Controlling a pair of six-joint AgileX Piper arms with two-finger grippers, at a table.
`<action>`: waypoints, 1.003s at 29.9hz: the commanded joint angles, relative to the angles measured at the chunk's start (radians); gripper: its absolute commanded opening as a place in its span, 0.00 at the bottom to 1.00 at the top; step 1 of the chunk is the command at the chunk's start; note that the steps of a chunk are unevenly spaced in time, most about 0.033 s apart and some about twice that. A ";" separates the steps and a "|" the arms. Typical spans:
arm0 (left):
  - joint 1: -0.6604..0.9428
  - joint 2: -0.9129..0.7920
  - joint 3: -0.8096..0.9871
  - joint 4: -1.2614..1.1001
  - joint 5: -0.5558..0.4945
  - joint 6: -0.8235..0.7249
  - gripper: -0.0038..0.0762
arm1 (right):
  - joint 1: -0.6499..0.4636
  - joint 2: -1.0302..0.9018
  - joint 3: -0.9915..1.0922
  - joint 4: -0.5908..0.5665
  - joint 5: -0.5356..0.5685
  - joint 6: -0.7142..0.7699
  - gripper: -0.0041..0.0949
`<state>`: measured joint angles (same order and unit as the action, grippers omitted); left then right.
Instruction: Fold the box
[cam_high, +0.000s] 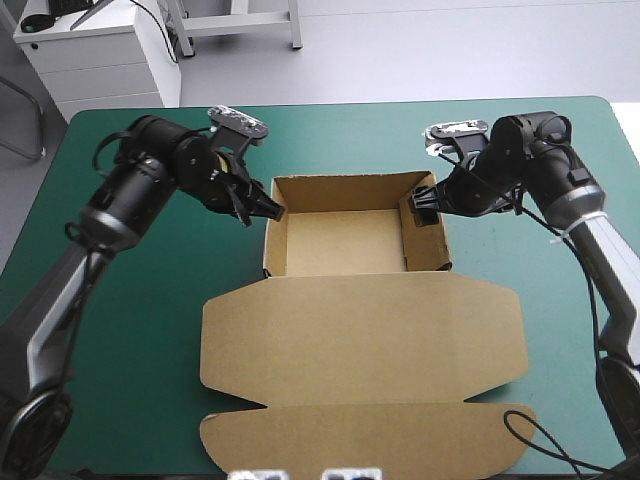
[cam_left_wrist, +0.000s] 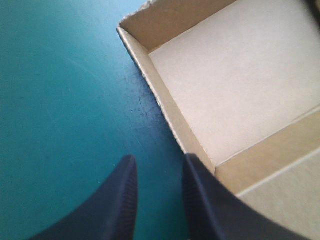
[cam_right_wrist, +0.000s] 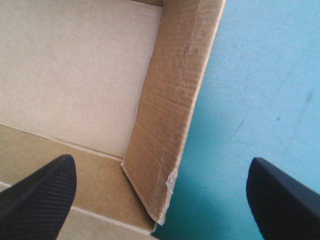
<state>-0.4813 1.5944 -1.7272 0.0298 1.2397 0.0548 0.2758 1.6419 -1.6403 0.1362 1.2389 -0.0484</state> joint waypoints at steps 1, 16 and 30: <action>-0.002 -0.179 0.028 -0.035 0.048 0.044 0.13 | 0.000 -0.065 -0.030 0.000 0.007 -0.009 0.88; -0.002 -0.772 0.627 0.006 -0.007 0.101 0.04 | 0.000 -0.065 -0.030 0.007 0.003 -0.009 0.88; -0.002 -1.065 1.039 -0.002 -0.206 0.083 0.04 | 0.000 -0.052 -0.030 0.012 -0.018 -0.009 0.88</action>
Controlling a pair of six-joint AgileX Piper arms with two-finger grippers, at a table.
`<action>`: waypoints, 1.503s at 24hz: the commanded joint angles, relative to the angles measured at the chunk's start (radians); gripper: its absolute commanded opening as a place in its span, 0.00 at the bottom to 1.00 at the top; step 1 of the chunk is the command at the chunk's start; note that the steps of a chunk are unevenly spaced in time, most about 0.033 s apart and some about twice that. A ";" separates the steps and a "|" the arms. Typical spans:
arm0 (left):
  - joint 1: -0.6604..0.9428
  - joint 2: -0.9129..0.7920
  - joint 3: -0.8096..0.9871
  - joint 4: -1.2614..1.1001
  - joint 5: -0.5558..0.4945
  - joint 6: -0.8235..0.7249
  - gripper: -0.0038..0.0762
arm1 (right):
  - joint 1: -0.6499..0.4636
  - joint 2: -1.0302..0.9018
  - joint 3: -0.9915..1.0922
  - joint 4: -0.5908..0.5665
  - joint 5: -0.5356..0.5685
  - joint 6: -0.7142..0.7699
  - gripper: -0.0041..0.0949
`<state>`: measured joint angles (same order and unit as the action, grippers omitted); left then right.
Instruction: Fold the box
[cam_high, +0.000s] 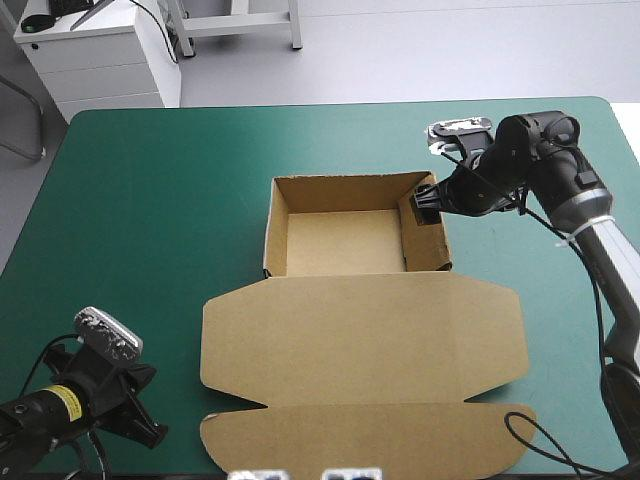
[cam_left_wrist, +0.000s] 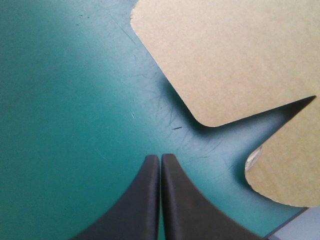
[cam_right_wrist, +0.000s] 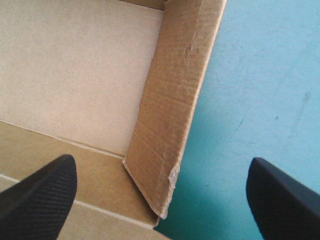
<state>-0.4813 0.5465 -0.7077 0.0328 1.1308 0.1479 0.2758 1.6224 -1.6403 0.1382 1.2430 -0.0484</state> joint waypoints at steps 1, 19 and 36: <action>-0.002 -0.024 0.036 -0.005 -0.117 -0.010 0.04 | 0.000 -0.029 -0.030 0.008 -0.023 -0.009 0.88; -0.002 -0.028 0.122 -0.005 -0.221 -0.012 0.04 | 0.000 0.211 -0.030 0.002 -0.079 0.000 0.83; -0.002 -0.028 0.122 -0.007 -0.215 -0.012 0.04 | -0.171 0.254 -0.143 -0.192 -0.230 -0.003 0.02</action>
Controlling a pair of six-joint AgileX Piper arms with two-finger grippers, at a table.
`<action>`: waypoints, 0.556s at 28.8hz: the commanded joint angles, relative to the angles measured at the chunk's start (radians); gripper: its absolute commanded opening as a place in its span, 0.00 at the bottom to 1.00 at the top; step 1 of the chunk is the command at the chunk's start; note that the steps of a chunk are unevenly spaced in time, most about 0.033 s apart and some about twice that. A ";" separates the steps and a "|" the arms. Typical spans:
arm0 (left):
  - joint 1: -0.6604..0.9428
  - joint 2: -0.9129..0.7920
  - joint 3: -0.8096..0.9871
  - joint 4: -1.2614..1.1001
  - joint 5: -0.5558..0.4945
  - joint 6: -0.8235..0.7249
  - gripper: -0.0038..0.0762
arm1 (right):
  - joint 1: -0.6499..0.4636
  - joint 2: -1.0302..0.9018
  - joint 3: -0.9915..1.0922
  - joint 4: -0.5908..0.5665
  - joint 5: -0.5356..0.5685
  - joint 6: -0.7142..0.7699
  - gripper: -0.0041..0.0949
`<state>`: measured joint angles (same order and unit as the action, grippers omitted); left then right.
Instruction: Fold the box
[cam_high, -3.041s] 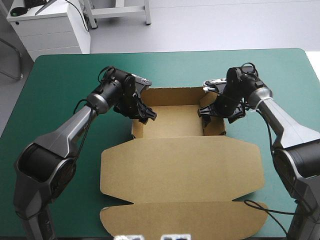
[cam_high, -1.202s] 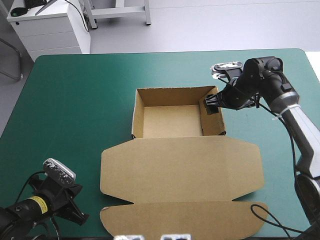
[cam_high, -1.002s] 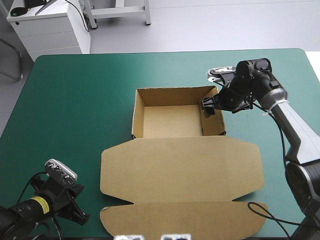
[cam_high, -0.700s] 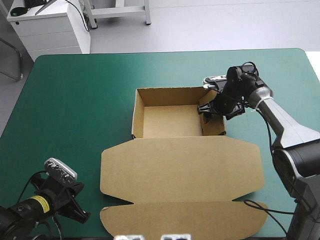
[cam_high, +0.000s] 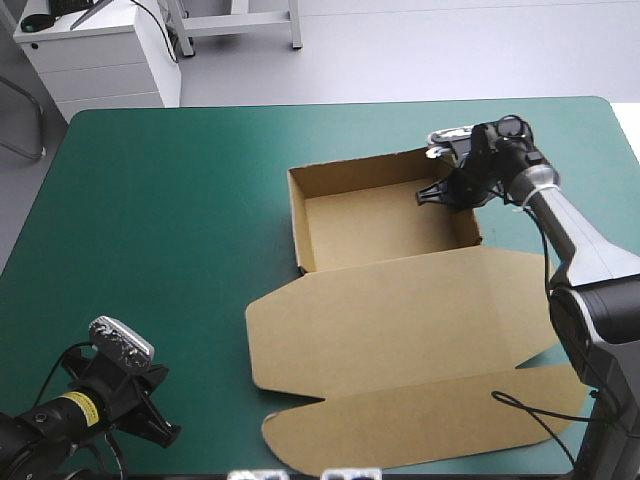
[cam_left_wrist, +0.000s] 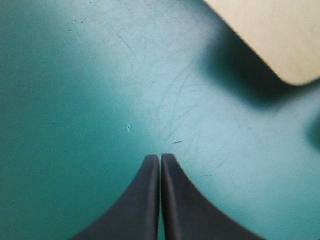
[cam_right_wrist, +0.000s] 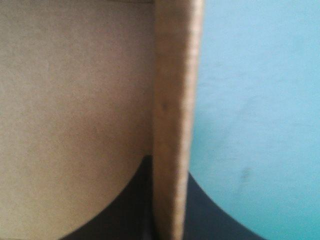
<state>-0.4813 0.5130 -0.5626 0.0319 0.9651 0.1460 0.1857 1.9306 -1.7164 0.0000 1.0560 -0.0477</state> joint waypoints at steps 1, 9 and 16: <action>-0.002 0.005 -0.023 -0.006 -0.047 -0.010 0.04 | -0.139 -0.055 -0.079 -0.053 -0.049 -0.010 0.02; -0.002 0.005 -0.023 -0.007 -0.045 -0.010 0.04 | -0.478 -0.051 -0.093 -0.043 -0.041 -0.014 0.02; -0.002 0.005 -0.023 -0.007 -0.051 -0.010 0.04 | -0.647 -0.041 -0.093 -0.025 -0.011 -0.028 0.02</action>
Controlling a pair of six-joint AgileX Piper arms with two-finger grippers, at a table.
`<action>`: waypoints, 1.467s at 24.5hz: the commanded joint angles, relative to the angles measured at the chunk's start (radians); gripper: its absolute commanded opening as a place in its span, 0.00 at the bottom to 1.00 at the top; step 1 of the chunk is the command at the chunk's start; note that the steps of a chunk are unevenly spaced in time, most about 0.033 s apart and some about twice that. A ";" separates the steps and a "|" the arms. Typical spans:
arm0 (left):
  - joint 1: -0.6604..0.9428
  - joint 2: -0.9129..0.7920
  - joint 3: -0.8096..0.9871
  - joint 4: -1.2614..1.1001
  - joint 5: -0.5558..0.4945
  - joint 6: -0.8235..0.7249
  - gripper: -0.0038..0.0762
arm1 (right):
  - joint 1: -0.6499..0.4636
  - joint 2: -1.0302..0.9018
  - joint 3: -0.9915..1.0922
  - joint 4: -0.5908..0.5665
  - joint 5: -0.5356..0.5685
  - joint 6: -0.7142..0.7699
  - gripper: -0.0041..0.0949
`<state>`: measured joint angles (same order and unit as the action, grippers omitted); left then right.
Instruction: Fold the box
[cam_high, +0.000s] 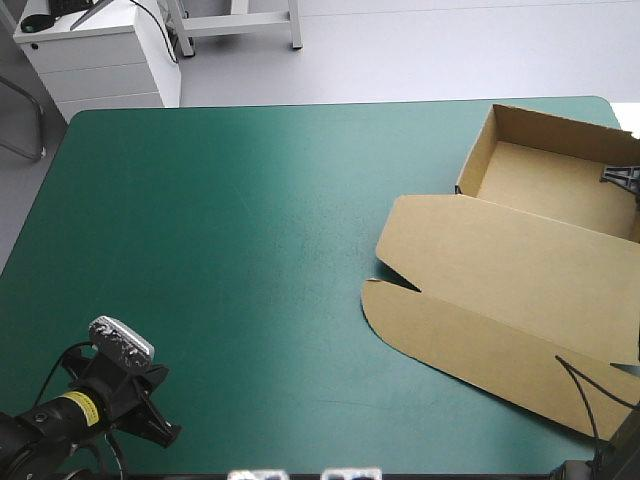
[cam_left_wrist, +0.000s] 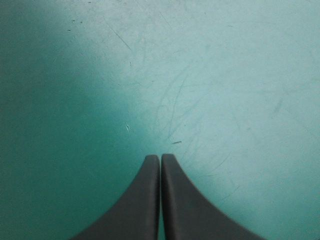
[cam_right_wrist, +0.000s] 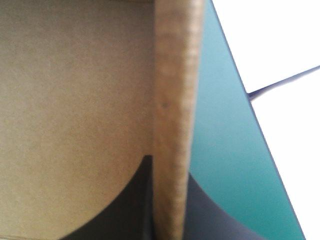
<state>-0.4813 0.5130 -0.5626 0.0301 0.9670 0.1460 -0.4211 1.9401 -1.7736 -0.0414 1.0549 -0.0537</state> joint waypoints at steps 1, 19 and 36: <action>-0.002 0.005 -0.023 -0.006 -0.054 -0.010 0.04 | -0.050 -0.050 -0.035 0.030 0.003 -0.044 0.02; -0.002 0.005 -0.023 -0.005 0.004 -0.006 0.04 | -0.062 -0.084 -0.035 -0.007 0.046 -0.024 0.99; -0.002 0.005 -0.023 -0.005 0.022 -0.006 0.04 | -0.056 -0.463 -0.033 0.670 0.193 -0.303 0.03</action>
<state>-0.4813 0.5127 -0.5626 0.0292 1.0208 0.1460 -0.4781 1.5567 -1.7796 0.4241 1.2326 -0.2577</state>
